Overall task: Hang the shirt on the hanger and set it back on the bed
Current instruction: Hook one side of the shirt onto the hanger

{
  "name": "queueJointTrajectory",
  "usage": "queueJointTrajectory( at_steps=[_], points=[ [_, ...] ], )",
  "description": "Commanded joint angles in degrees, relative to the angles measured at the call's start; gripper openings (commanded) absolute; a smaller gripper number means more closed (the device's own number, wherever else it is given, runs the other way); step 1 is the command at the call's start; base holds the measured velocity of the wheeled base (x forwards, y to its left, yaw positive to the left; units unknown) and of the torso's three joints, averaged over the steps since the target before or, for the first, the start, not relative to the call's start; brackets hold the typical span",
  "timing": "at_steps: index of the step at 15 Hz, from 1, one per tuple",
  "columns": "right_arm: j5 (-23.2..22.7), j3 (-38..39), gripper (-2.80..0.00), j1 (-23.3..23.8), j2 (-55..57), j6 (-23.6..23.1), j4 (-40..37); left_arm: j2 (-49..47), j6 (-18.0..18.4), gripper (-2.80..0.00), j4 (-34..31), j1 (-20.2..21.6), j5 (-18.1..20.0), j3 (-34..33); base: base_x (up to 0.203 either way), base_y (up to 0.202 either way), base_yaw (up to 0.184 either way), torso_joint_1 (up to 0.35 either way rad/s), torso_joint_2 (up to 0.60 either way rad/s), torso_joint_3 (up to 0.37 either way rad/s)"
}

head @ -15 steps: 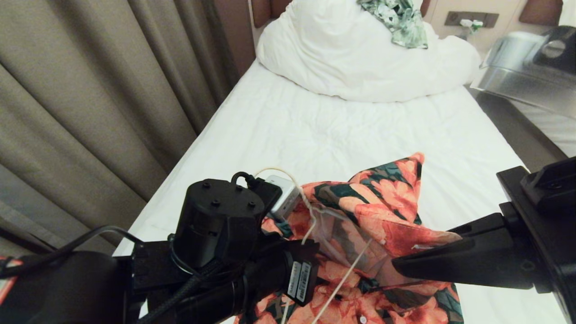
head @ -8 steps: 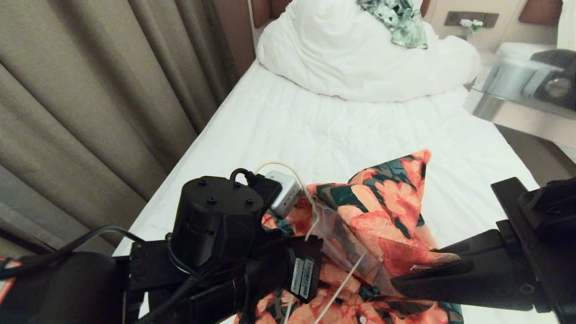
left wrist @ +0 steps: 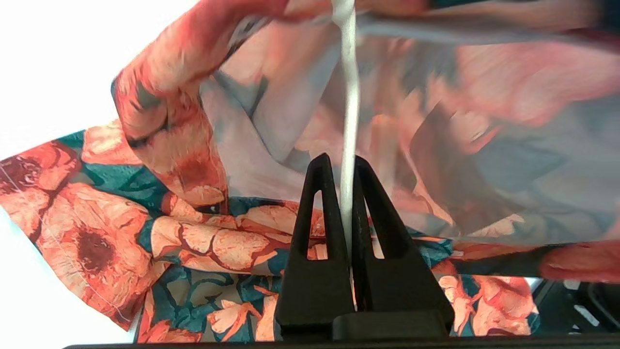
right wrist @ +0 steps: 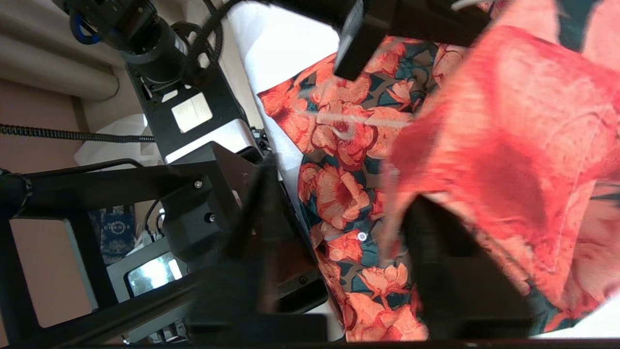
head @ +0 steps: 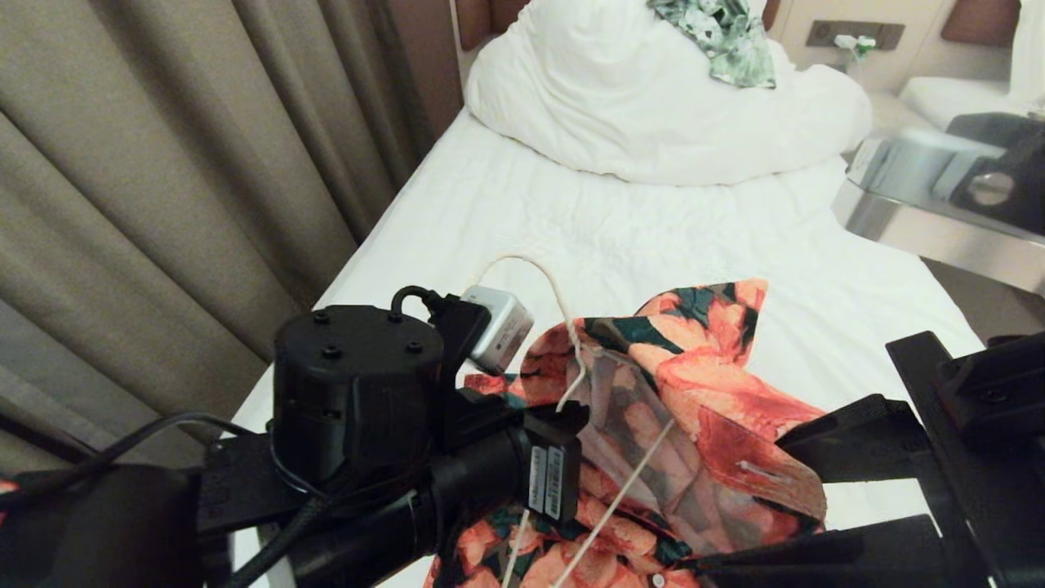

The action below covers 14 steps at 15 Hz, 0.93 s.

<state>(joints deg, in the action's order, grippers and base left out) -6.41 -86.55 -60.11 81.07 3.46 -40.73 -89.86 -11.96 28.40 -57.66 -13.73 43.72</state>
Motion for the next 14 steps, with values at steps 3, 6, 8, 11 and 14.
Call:
queueJointTrajectory(
  at_steps=[3,6,8,11,14],
  points=[
    [0.26,-0.4,0.0,0.35,0.14,-0.03,-0.95,2.18,-0.2,-2.8,0.27,0.23,-0.01,0.05,0.0,0.0,0.0,0.0,0.0,0.0],
    [1.94,-1.53,0.0,0.32,1.42,-0.27,-4.9,3.78,-0.72,-2.8,3.01,0.23,0.14,-0.69,0.0,0.0,0.0,0.0,0.0,0.0],
    [3.72,-1.6,0.0,0.37,1.73,-0.21,-5.06,3.28,-0.52,-2.8,4.03,0.01,0.28,-1.35,0.0,0.0,0.0,0.0,0.0,0.0],
    [4.03,-1.18,0.0,2.44,1.8,-0.21,-5.31,3.29,-0.61,-2.8,4.12,0.09,0.28,-1.35,0.0,0.0,0.0,0.0,0.0,0.0],
    [4.04,-1.07,0.0,5.81,1.71,-0.21,-6.86,3.2,-0.7,-2.8,4.12,0.09,0.28,-1.35,0.0,0.0,0.0,0.0,0.0,0.0]
  ],
)
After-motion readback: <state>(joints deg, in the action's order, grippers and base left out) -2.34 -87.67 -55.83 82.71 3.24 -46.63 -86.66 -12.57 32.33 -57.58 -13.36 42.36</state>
